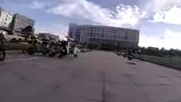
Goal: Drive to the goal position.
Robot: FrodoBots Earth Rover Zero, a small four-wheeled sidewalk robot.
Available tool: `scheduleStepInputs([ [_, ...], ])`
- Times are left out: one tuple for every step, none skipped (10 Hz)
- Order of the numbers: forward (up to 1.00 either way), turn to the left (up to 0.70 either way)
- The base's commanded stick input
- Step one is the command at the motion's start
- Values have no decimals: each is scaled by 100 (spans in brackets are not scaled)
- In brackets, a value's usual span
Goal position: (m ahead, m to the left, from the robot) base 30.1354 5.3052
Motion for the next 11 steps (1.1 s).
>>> scheduleStepInputs([
  [70,0],
  [70,0],
  [70,0],
  [70,0],
  [70,0],
  [70,0],
  [70,0],
  [70,0],
  [70,0],
  [70,-3],
  [70,-13],
])
